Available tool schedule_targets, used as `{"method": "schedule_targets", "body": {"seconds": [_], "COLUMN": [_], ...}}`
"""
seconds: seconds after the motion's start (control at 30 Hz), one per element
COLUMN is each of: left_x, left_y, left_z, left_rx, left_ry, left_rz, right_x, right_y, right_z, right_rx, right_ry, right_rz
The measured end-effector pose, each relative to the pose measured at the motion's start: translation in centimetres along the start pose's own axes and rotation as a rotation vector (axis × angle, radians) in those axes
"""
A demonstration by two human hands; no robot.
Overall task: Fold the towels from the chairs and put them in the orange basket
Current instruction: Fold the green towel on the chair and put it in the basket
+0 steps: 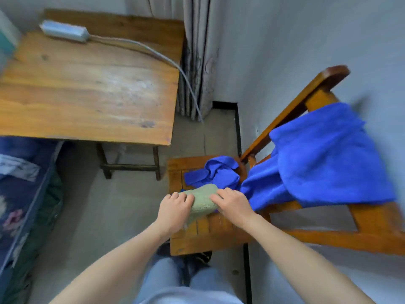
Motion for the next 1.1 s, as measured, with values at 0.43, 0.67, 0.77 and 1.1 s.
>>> {"method": "schedule_targets", "body": {"seconds": [0.43, 0.67, 0.77, 1.1], "left_x": [-12.7, -16.4, -16.8, -12.3], "left_y": [-22.5, -32.0, -34.7, -36.9], "left_z": [-4.8, -4.8, -4.4, -7.1], "left_rx": [-0.216, -0.355, -0.4, -0.512], "left_ry": [0.104, 0.148, 0.143, 0.058], "left_rz": [0.493, 0.739, 0.817, 0.879], "right_x": [-15.3, -19.2, -20.3, -23.8], "right_y": [-19.9, -28.6, -31.1, -30.7], "right_z": [4.8, 5.6, 5.6, 2.5], "right_rx": [0.278, 0.421, 0.487, 0.379], "right_ry": [-0.181, -0.258, -0.303, -0.519], "right_rz": [0.421, 0.66, 0.747, 0.814]}}
Point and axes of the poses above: each hand's wrist, its own x-axis away from the middle knuckle, its own y-axis out of the palm, z = x × y, the point moved 2 cm from there along -x, towards the middle knuckle, and after that the axes turned 10 degrees about z, right-handed, at the moved point
